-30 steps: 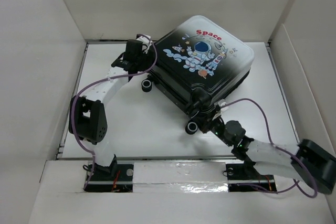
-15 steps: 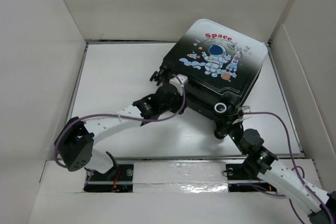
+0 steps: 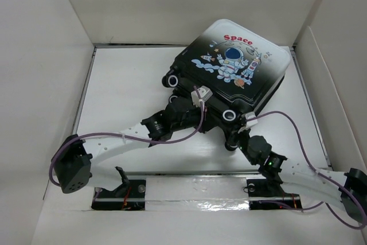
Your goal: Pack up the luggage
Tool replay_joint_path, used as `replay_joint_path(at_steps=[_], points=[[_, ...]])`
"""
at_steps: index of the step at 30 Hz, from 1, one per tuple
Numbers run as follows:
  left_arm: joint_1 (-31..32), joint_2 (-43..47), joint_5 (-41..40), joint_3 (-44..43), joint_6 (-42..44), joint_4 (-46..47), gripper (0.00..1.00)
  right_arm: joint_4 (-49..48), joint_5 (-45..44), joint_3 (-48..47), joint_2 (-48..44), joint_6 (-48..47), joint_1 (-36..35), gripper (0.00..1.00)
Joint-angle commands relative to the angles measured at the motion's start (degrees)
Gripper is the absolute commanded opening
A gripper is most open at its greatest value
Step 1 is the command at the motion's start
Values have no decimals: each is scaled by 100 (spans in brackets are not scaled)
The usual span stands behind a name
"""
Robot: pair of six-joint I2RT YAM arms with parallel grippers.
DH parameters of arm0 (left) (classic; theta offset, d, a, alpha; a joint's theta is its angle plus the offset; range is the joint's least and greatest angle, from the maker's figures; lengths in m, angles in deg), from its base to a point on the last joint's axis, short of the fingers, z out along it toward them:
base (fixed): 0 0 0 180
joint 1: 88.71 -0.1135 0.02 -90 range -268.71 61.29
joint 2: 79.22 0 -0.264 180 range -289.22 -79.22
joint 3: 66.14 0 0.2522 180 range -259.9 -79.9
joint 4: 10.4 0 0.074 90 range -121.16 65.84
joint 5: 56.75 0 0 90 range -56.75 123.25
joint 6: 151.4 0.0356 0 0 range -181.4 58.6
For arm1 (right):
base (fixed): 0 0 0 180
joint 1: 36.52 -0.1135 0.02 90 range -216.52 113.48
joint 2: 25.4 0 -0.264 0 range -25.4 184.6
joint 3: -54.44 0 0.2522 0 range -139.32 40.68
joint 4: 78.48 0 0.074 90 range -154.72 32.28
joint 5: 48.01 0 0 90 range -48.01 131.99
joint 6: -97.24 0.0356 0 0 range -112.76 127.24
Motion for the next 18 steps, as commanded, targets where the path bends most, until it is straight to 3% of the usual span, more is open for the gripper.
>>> replay_joint_path(at_steps=[1,4,5,7,8,9,10,12,13,14,16,18], points=[[104,435,303,-4,-59,676,0,131,407,-497,-310,49,87,0],[104,496,-195,-248,47,257,7,965,918,-787,-671,-4,326,0],[104,584,-659,-258,108,220,28,1211,971,-849,-759,100,326,0],[104,927,-1511,-380,117,-111,51,1618,1270,-868,-917,119,326,3],[-18,1006,-2377,-468,22,-323,65,1688,1340,-911,-944,189,326,13],[-437,1068,-2673,-565,-66,-517,70,2367,1245,-1016,-1031,285,326,49],[-789,1068,-2806,-740,-180,-875,74,2757,1166,-1148,-1067,364,326,65],[-1632,972,-2222,-873,-418,-1107,81,3965,999,-1594,-1207,531,326,85],[-2280,928,-2062,-926,-454,-1281,81,4313,868,-1719,-1399,610,326,87],[-2495,893,-2104,-926,-480,-1353,81,4569,814,-1807,-1505,768,326,90],[-2716,814,-2411,-865,-401,-1449,83,5141,700,-1905,-1908,900,326,99],[-2779,700,-2807,-874,-262,-1450,85,5474,481,-1887,-2164,1059,326,100]])
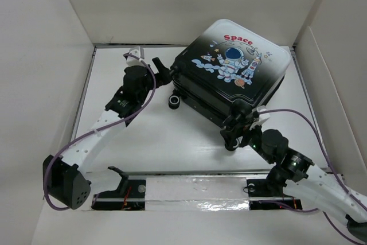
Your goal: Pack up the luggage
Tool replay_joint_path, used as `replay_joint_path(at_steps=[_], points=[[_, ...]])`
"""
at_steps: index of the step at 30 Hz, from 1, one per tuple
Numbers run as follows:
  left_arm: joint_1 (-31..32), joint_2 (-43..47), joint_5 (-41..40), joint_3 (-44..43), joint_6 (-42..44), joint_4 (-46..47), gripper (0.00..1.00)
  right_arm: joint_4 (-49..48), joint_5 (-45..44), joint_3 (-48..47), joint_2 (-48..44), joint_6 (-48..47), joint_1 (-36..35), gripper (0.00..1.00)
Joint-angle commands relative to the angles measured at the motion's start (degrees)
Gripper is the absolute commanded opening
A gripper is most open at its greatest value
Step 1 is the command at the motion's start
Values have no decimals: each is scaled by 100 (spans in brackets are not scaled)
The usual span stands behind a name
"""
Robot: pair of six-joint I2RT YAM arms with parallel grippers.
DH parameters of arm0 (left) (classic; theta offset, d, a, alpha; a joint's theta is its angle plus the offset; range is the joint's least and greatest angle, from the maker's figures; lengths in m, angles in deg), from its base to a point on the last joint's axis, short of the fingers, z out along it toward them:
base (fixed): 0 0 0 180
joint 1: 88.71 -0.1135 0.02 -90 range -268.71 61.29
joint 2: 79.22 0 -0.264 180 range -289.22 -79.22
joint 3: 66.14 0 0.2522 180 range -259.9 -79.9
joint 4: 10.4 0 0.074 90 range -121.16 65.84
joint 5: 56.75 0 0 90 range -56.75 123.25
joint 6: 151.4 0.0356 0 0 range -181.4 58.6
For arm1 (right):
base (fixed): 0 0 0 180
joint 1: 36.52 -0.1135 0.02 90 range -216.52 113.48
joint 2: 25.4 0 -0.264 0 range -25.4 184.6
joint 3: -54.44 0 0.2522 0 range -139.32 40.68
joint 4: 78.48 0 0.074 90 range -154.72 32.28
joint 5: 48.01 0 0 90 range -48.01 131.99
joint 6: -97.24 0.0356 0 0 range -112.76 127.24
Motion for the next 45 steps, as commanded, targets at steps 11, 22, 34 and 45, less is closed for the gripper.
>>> replay_joint_path(at_steps=[11,22,34,45], points=[[-179,-932,778,-595,1771,454,85,1929,-1422,-770,-1456,388,69,100],[-179,-2471,1210,-1915,2397,-715,68,717,-2275,-2088,-175,-940,699,17],[-126,-2243,1403,-1099,1782,-234,59,-820,2283,-2759,2734,-960,6341,91],[49,-1866,1446,-290,1184,549,0,-2967,5474,-3037,5739,607,7215,100]])
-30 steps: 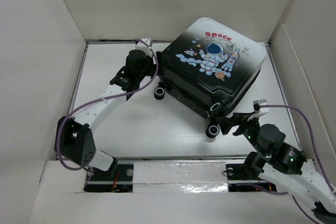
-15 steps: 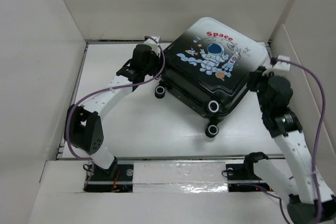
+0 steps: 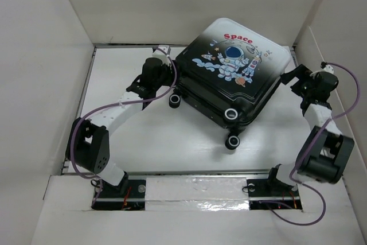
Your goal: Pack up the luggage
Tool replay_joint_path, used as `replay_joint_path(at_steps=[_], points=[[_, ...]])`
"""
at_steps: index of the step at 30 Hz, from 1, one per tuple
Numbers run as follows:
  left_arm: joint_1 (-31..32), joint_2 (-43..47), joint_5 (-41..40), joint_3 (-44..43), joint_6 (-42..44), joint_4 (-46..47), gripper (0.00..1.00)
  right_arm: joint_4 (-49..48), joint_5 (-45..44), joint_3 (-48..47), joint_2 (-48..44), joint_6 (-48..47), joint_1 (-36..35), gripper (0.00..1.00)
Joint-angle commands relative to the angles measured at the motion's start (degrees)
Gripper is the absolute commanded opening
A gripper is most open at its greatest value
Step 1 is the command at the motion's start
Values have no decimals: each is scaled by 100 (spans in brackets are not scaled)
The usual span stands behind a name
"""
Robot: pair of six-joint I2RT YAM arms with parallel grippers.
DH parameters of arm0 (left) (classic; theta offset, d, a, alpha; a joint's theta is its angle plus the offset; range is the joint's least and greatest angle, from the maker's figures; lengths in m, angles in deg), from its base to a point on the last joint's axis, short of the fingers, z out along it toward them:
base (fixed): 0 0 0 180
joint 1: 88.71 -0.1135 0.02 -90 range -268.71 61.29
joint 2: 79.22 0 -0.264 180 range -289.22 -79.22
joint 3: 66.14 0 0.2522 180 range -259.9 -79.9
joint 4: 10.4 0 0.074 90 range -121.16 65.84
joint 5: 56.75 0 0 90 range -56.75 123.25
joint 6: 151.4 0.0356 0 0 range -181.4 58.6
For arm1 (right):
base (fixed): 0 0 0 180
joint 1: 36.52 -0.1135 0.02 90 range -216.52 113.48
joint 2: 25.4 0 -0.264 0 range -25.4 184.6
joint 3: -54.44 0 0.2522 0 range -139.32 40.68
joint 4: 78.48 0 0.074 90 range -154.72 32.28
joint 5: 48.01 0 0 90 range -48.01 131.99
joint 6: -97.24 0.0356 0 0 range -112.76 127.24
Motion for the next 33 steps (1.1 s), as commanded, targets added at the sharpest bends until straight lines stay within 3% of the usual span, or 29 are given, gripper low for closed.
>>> replay_joint_path(at_steps=[1,4,13,19,26,29,31,33], points=[[205,263,380,624,-595,204,0,-923,2088,-714,776,375,-572,100],[257,509,573,1142,-754,556,0,-1449,2575,-848,1349,523,-978,98],[678,1450,838,2163,-1115,927,0,-1415,3183,-2122,2587,445,-2138,97],[1110,2065,1065,2497,-1448,1136,0,-1117,3201,-2842,2923,269,-2753,95],[1470,2435,1549,2709,-1650,1453,0,-984,3174,-3011,2853,128,-2834,95],[1664,2540,1681,2666,-1774,1655,0,163,3000,-3545,2739,-642,-2834,99],[1716,2637,1882,2683,-1888,1926,0,1560,2388,-4117,2503,-1618,-2773,100],[1716,2707,1936,2665,-1984,1998,0,1915,2130,-4119,2178,-2015,-2572,100]])
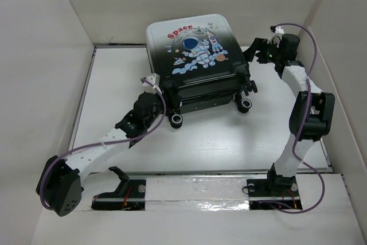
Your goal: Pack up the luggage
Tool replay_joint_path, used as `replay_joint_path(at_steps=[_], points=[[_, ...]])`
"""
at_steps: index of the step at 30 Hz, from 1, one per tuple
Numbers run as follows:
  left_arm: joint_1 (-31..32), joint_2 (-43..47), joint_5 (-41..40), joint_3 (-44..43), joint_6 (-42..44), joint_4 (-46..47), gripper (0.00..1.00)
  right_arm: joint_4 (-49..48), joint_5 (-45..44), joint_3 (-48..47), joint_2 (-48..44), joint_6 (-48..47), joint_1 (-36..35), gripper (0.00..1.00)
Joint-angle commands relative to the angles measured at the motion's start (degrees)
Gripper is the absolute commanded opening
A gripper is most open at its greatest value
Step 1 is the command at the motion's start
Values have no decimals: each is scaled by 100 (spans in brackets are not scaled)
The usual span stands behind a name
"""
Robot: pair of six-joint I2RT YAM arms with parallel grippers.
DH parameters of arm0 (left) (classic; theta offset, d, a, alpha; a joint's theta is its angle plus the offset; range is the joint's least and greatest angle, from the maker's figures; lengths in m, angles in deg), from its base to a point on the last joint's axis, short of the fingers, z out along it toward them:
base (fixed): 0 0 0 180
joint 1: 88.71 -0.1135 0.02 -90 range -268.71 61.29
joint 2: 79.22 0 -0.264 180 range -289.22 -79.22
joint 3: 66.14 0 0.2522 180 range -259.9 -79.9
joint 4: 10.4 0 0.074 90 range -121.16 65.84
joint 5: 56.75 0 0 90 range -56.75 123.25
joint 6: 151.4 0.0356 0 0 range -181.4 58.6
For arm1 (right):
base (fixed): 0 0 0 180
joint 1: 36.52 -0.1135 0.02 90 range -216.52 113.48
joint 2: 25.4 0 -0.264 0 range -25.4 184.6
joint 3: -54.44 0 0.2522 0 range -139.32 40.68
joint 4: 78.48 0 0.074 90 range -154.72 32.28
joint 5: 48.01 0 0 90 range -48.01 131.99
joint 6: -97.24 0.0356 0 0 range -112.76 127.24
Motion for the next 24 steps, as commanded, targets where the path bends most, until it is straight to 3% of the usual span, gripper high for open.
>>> replay_joint_path(at_steps=[1,2,4,5,7,9,10,11,12,16,20,24], points=[[647,187,2629,-43,-118,1150,0,936,824,-237,-1428,-701,-459,100],[647,205,2594,-60,-127,1160,0,690,797,17,-1738,-613,-327,99],[647,188,2585,-78,-171,1229,0,75,649,840,-2423,-358,6,88],[647,179,2585,-104,-180,1239,0,-93,569,1168,-3183,-314,8,80],[647,117,2585,-113,-241,1361,0,-594,263,2323,-3978,-322,-96,37],[647,65,2611,-122,-338,1484,0,-953,-37,3153,-5121,-497,-789,7],[647,38,2638,-131,-382,1598,0,-1191,-412,3627,-5481,-516,-1105,2],[647,38,2699,-122,-460,1669,0,-1428,-642,4615,-5824,-542,-1726,0],[647,12,2734,-113,-496,1722,0,-1796,-940,5060,-6402,-481,-2002,0],[647,82,2735,-52,-646,1924,0,-2395,-2257,6687,-7179,-306,-2804,0],[647,222,2594,-34,-681,1881,0,-3143,-2473,7419,-6858,-120,-2533,9],[647,406,2559,-34,-681,1784,0,-3572,-2043,7227,-5952,-112,-1681,29]])
